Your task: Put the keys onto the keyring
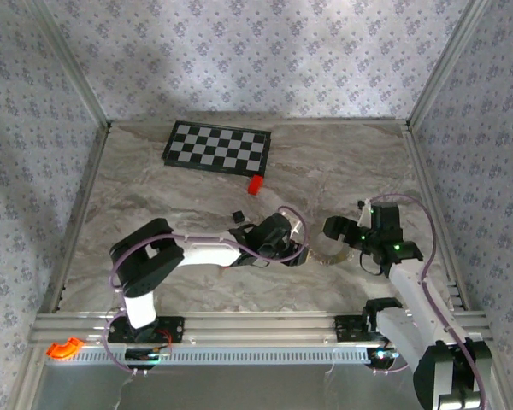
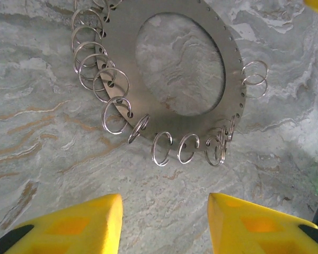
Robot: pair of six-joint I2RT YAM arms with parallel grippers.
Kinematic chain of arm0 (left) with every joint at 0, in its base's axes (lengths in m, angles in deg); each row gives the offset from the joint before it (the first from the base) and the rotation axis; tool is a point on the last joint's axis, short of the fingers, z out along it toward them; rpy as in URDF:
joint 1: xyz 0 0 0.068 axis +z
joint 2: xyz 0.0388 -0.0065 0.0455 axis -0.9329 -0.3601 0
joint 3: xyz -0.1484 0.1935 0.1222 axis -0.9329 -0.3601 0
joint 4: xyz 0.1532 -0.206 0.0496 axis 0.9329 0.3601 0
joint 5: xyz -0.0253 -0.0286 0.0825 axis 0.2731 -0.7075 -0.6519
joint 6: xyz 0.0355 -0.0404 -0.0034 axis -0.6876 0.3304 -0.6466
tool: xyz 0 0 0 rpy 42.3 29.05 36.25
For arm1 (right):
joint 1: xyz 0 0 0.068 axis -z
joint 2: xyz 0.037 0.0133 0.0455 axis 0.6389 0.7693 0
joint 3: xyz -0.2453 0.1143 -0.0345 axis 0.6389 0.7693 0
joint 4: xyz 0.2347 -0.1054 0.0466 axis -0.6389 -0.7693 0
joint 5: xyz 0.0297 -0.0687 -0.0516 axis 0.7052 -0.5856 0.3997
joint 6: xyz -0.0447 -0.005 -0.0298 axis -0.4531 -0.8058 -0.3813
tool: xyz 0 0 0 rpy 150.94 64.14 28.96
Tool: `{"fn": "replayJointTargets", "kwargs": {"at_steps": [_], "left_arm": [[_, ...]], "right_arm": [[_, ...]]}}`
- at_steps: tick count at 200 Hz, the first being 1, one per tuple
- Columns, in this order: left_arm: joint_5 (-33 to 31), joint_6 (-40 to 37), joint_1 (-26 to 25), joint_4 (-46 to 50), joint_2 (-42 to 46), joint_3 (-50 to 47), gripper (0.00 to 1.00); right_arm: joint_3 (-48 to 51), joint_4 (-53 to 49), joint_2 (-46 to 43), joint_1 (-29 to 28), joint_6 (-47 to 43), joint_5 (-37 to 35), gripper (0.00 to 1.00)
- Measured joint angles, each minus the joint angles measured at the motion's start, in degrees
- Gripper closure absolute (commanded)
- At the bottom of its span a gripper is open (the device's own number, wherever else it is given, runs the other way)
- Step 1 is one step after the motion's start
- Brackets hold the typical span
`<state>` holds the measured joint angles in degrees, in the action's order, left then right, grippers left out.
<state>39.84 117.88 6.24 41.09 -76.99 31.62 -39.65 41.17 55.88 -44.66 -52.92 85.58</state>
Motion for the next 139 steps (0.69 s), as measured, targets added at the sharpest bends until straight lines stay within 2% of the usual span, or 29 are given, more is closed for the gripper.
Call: {"fn": "replayJointTargets", "kwargs": {"at_steps": [66,139], "left_arm": [[0.59,0.81,-0.48,-0.02,-3.98,3.56,0.64],[0.87,1.05,-0.90,0.17,-7.28,5.44,0.68]], "right_arm": [[0.79,0.04,0.00,2.47,-1.25,1.99,0.07],[1.99,0.09,-1.16,4.68,-1.68,3.76,0.07]]}}
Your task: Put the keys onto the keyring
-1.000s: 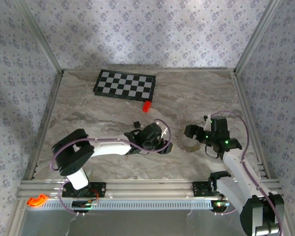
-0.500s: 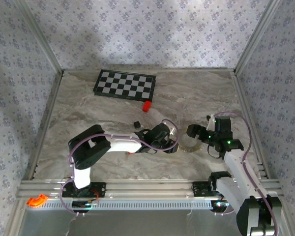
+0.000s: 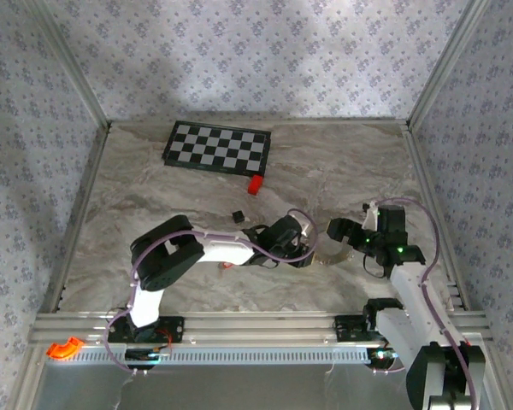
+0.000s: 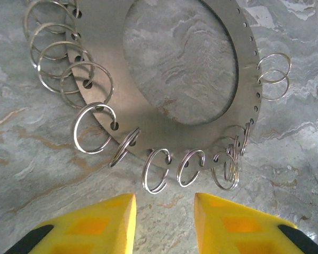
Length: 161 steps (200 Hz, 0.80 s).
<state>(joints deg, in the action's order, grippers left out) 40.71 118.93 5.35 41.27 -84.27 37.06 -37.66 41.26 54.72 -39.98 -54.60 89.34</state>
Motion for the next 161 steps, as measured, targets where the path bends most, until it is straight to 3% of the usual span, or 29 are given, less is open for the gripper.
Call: {"fn": "replayJointTargets", "kwargs": {"at_steps": [161], "left_arm": [[-1.99,-0.09,0.00,1.68,-2.01,2.29,0.70]], "right_arm": [[0.28,0.00,-0.31,2.78,-0.24,2.47,0.07]]}}
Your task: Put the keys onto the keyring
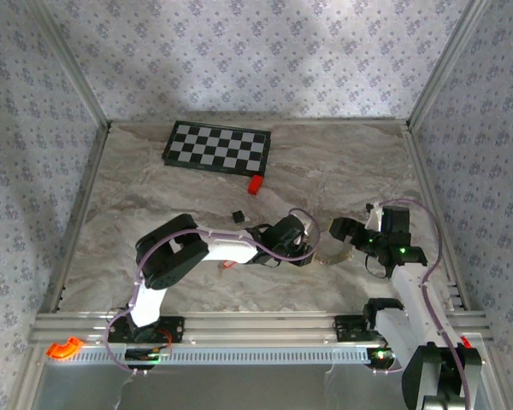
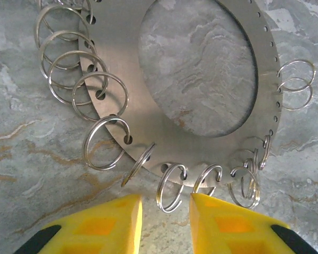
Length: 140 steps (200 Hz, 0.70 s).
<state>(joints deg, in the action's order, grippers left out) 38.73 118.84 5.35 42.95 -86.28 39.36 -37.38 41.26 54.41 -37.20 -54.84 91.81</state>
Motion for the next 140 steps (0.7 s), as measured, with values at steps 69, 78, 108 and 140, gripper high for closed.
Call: {"fn": "replayJointTargets", "kwargs": {"at_steps": [69,78,108,140], "left_arm": [[0.00,-0.15,0.02,0.33,-1.40,1.79,0.72],[-0.04,-0.13,0.00,0.44,-1.42,1.90,0.73],[-0.09,-0.35,0.00,0.46,-1.79,2.34,0.77],[0.00,-0.50,0.00,0.42,-1.79,2.43,0.80]], "right_arm": [[0.26,-0.02,0.00,0.63,-0.22,0.26,0.07],[0.31,0.00,0.00,0.70,-0.22,0.31,0.06],[0.31,0.00,0.00,1.03,-0.39,0.52,0.07],[0.37,0.00,-0.02,1.09,-0.39,0.70,0.06]]}}
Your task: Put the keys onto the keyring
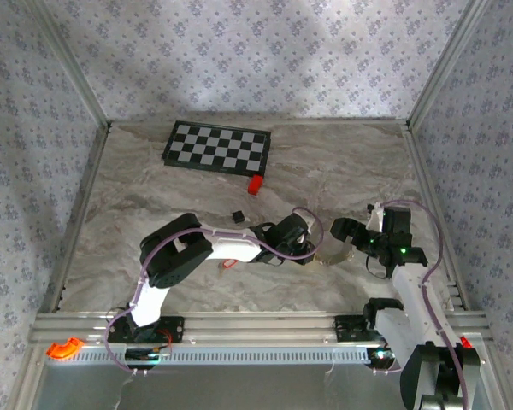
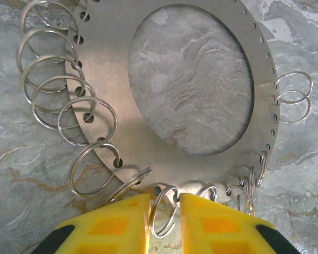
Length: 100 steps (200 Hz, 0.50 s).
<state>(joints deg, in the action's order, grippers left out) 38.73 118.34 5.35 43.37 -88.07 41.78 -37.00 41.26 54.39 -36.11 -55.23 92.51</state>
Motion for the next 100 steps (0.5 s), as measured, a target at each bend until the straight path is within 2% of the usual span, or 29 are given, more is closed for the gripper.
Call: {"fn": "replayJointTargets", "kwargs": {"at_steps": [100], "left_arm": [[0.24,-0.04,0.00,0.00,0.00,0.00,0.90]], "right_arm": [[0.37,0.00,-0.96,0.42,-0.44,0.39,0.06]]}}
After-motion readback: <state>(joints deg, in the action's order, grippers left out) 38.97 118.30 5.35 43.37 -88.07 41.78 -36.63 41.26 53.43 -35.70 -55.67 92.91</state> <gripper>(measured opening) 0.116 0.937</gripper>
